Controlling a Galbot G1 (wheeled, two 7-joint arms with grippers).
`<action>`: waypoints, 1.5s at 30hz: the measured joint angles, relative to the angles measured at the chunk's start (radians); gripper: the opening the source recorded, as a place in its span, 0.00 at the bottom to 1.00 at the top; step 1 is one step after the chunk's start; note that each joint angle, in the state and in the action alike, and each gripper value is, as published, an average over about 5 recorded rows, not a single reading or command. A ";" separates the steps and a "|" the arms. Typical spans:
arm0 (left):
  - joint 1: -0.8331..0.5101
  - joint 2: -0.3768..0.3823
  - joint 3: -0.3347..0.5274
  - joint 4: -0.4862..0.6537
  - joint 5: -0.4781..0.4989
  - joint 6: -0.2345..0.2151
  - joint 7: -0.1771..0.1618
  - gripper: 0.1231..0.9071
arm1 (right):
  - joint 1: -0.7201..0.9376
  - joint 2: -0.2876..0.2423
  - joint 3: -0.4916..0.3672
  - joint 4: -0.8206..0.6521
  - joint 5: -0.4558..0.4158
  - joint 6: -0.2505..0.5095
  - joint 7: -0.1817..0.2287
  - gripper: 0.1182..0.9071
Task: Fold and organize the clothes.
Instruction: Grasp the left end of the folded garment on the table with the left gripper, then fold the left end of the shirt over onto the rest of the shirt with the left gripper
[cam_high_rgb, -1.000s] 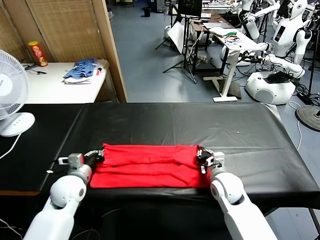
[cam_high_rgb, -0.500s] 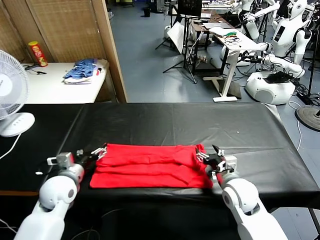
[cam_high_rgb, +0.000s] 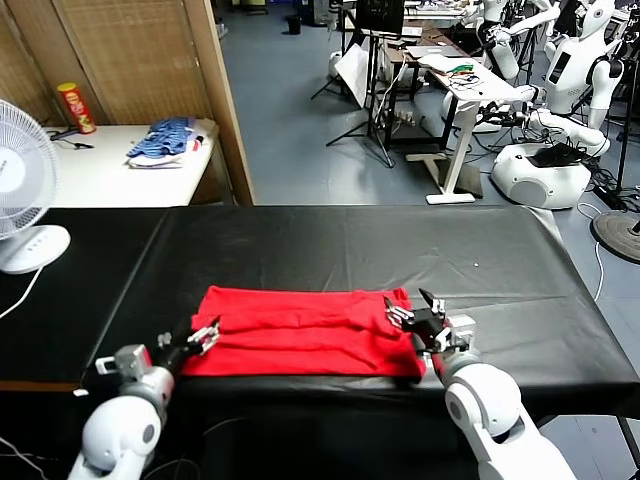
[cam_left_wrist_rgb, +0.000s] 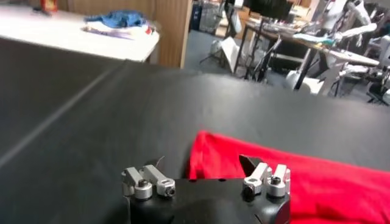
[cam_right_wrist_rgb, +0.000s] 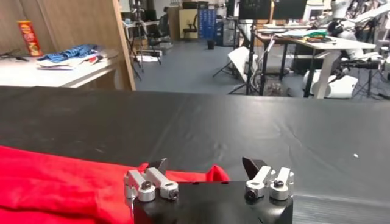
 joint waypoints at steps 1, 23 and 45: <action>0.006 -0.009 0.001 0.000 0.005 -0.001 0.001 0.84 | 0.001 0.000 -0.002 0.000 -0.001 0.000 0.000 0.86; 0.027 -0.016 -0.009 0.015 0.177 -0.057 0.034 0.04 | -0.028 0.025 0.002 0.042 -0.026 0.010 -0.009 0.86; 0.058 0.243 -0.058 -0.128 0.133 0.022 -0.057 0.04 | -0.120 0.072 0.036 0.097 -0.056 0.012 -0.010 0.86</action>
